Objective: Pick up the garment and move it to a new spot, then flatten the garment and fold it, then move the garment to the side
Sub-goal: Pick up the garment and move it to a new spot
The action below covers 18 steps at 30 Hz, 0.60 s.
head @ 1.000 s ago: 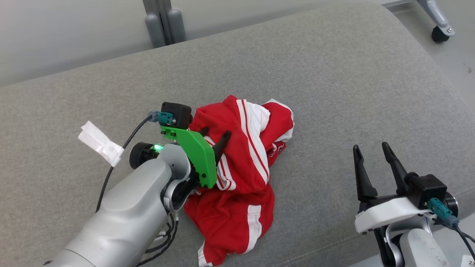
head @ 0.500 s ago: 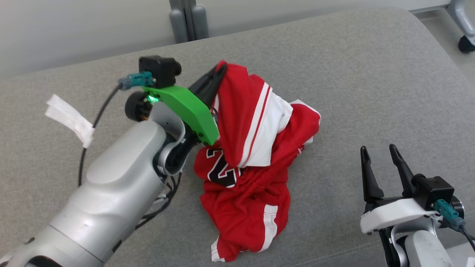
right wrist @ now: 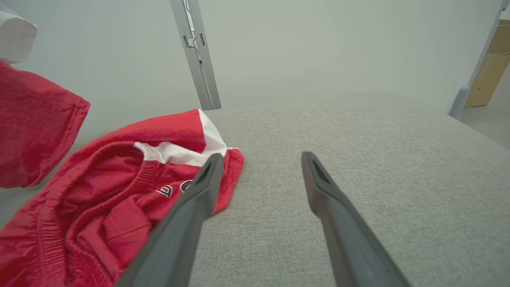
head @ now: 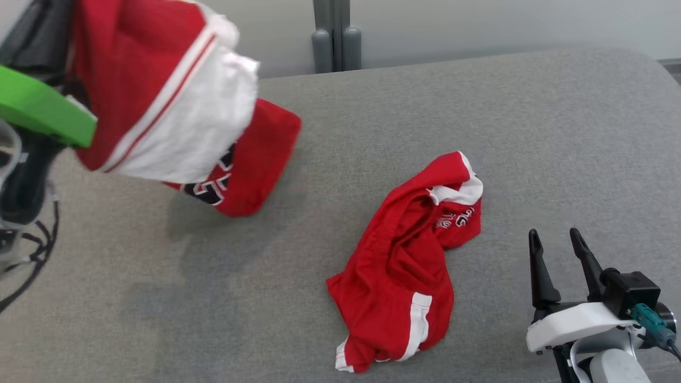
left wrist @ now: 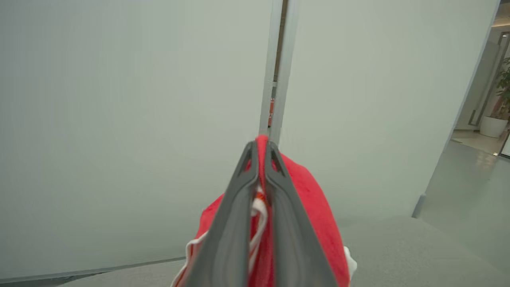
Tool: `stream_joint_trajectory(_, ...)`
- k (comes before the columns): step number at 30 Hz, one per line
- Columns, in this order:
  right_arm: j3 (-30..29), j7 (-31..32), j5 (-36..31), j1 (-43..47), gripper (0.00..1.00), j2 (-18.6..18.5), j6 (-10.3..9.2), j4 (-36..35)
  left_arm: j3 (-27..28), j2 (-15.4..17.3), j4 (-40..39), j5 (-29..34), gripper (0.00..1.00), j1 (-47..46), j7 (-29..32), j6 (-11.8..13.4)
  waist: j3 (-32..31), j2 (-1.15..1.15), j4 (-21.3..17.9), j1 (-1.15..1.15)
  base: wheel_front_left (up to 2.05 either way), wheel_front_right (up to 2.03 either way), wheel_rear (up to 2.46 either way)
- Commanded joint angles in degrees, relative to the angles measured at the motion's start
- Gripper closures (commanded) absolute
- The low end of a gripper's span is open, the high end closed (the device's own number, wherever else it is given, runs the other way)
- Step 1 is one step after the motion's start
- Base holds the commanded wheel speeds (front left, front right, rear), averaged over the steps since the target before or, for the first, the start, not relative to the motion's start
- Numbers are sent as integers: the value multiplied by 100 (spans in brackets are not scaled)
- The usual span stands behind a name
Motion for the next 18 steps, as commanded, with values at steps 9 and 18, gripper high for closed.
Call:
stream_joint_trajectory(9, 31, -2, -109, -137, 0, -16, -6, 36, 530, 1167, 892, -110, 100, 375, 58, 134, 176, 0, 696, 0, 0, 0, 0)
stream_joint_trajectory(18, 259, -2, -222, -429, 0, -19, -6, 164, 220, 690, 2713, -285, 100, 651, 2, -566, 558, 0, 731, 0, 0, 0, 0)
